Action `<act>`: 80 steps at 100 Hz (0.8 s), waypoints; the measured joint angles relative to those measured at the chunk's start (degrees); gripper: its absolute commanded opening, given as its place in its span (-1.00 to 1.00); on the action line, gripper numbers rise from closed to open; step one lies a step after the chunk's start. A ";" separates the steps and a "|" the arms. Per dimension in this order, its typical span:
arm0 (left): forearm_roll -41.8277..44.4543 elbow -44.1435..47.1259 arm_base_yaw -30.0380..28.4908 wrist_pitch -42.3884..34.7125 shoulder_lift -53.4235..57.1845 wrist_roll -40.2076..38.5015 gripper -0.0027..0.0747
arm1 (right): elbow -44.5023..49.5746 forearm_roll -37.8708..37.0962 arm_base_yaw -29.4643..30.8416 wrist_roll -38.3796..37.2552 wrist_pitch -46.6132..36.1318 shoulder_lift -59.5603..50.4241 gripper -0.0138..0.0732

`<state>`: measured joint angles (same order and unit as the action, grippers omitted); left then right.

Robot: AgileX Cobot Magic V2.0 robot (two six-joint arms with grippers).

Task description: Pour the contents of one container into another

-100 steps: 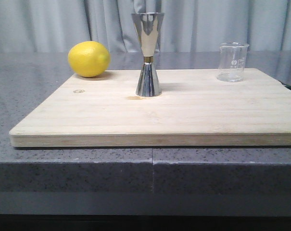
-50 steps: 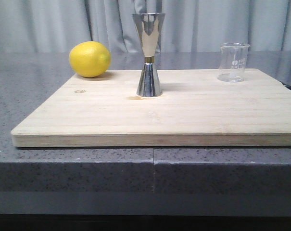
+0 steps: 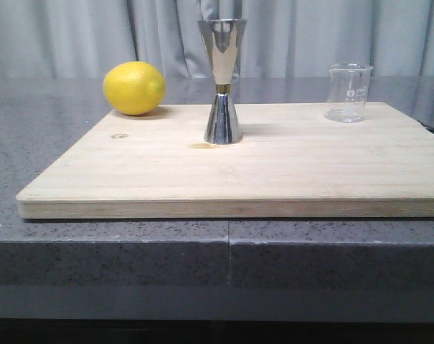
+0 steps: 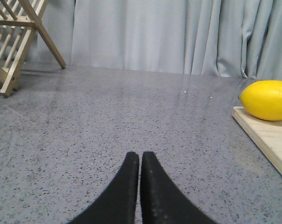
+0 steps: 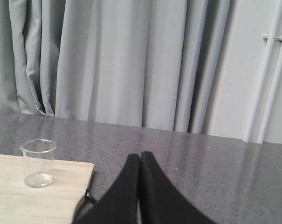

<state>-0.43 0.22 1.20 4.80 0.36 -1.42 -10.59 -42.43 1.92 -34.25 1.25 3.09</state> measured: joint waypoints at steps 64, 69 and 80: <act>0.74 0.00 0.00 0.22 0.00 0.08 -0.99 | 0.00 0.00 0.00 -0.13 0.00 0.00 -0.84; 0.74 0.00 0.00 0.22 0.00 0.08 -0.99 | 0.00 0.00 0.00 -0.13 0.00 0.00 -0.84; 0.74 0.00 0.00 0.22 0.00 0.08 -0.99 | 0.00 0.00 0.00 -0.13 0.00 0.00 -0.84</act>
<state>0.30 0.22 1.20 5.02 0.36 -1.34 -10.59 -42.43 1.92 -34.39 1.25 3.09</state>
